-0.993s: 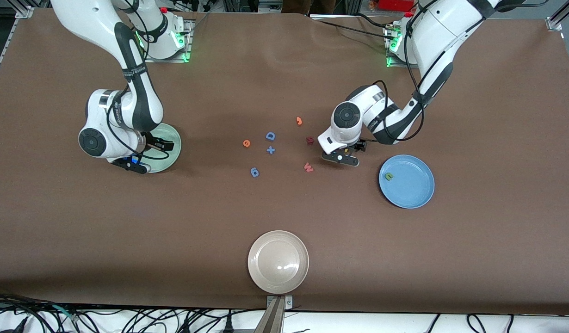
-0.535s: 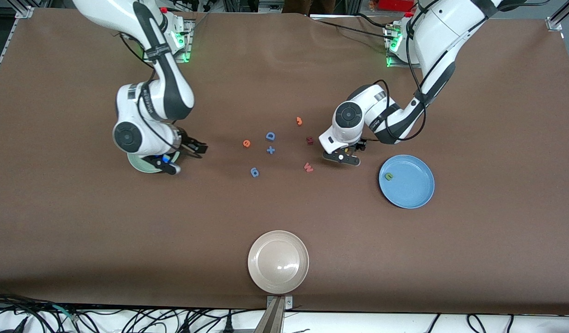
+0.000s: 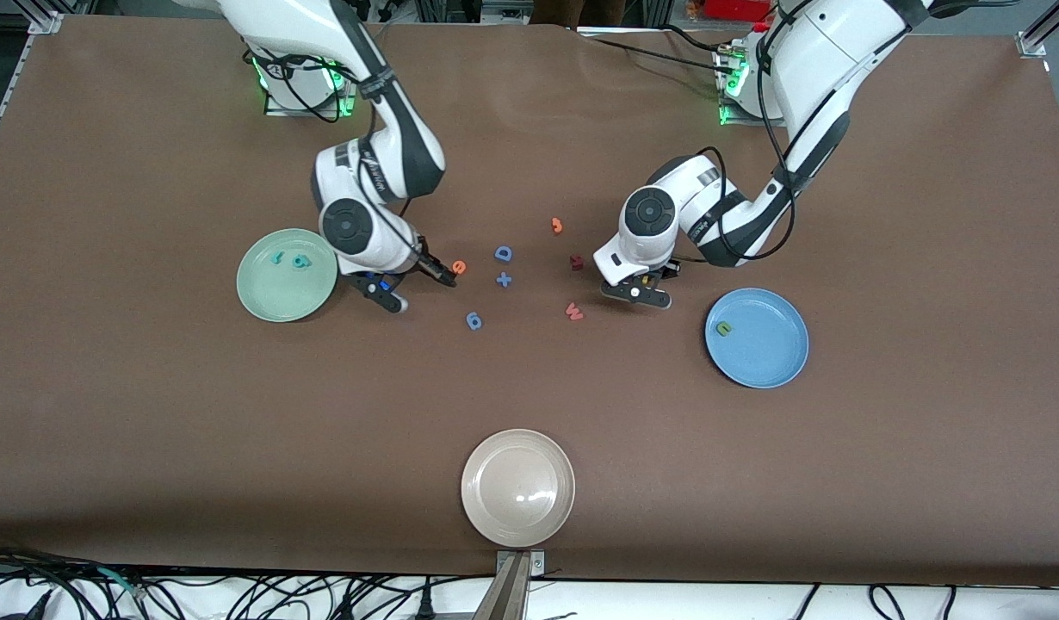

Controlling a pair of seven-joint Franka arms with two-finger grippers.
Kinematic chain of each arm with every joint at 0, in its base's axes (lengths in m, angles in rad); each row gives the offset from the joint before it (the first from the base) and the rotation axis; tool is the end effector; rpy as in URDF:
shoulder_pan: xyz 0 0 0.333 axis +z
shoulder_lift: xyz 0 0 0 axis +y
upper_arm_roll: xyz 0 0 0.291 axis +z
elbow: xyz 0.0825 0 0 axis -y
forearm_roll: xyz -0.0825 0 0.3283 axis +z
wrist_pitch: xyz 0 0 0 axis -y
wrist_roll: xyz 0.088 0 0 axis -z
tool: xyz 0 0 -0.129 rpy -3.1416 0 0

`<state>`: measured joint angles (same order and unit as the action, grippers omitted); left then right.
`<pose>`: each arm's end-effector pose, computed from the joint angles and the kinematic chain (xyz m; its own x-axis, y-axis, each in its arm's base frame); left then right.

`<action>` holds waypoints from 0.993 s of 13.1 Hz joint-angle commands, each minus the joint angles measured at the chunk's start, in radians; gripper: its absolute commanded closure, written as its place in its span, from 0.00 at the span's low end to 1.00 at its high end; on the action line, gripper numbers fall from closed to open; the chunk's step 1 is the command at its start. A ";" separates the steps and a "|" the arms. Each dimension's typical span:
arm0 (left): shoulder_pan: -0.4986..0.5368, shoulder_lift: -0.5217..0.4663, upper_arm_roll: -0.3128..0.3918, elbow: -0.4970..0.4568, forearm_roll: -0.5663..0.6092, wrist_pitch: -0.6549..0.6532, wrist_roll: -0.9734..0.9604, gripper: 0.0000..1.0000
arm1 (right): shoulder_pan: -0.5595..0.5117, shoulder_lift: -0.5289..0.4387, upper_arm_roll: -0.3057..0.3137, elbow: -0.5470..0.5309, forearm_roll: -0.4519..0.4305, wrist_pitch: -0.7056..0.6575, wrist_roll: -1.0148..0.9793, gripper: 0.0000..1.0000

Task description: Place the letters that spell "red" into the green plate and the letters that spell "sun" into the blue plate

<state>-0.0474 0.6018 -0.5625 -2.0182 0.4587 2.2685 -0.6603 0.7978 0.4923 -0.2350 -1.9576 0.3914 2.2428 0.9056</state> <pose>0.4371 -0.2896 0.1743 0.9555 -0.2290 -0.1859 -0.2506 -0.9627 -0.1021 0.4520 0.3079 0.2132 0.7980 -0.5551 -0.2346 -0.5565 -0.8281 0.0667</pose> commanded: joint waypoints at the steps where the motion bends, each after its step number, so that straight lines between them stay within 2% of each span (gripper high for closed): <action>1: 0.023 -0.034 -0.011 -0.020 0.023 -0.004 0.002 0.78 | 0.044 0.034 -0.009 0.011 0.021 0.061 0.013 0.01; 3: 0.072 -0.062 -0.049 0.002 -0.026 -0.068 0.014 0.80 | 0.072 0.052 -0.009 0.011 0.021 0.101 0.001 0.01; 5: 0.147 -0.063 -0.118 0.082 -0.067 -0.214 0.106 0.80 | 0.087 0.068 -0.010 0.006 0.009 0.112 -0.016 0.01; 6: 0.176 -0.063 -0.134 0.116 -0.077 -0.271 0.148 0.80 | 0.087 0.069 -0.009 0.003 0.007 0.112 -0.022 0.01; 8: 0.216 -0.062 -0.134 0.150 -0.077 -0.305 0.224 0.79 | 0.090 0.081 -0.009 0.003 0.011 0.115 -0.021 0.03; 10: 0.302 -0.062 -0.132 0.150 -0.075 -0.305 0.356 0.78 | 0.095 0.089 -0.009 0.005 0.015 0.115 -0.016 0.08; 12: 0.371 -0.057 -0.132 0.150 -0.064 -0.302 0.448 0.77 | 0.093 0.091 -0.009 0.005 0.015 0.112 -0.017 0.24; 13: 0.388 -0.056 -0.128 0.148 -0.060 -0.300 0.468 0.75 | 0.093 0.091 -0.009 0.005 0.015 0.110 -0.016 0.27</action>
<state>0.2968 0.5459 -0.6795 -1.8684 0.4093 1.9786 -0.2641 0.8793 0.5761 -0.2348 -1.9574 0.3912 2.3461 0.9012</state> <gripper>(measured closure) 0.736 0.172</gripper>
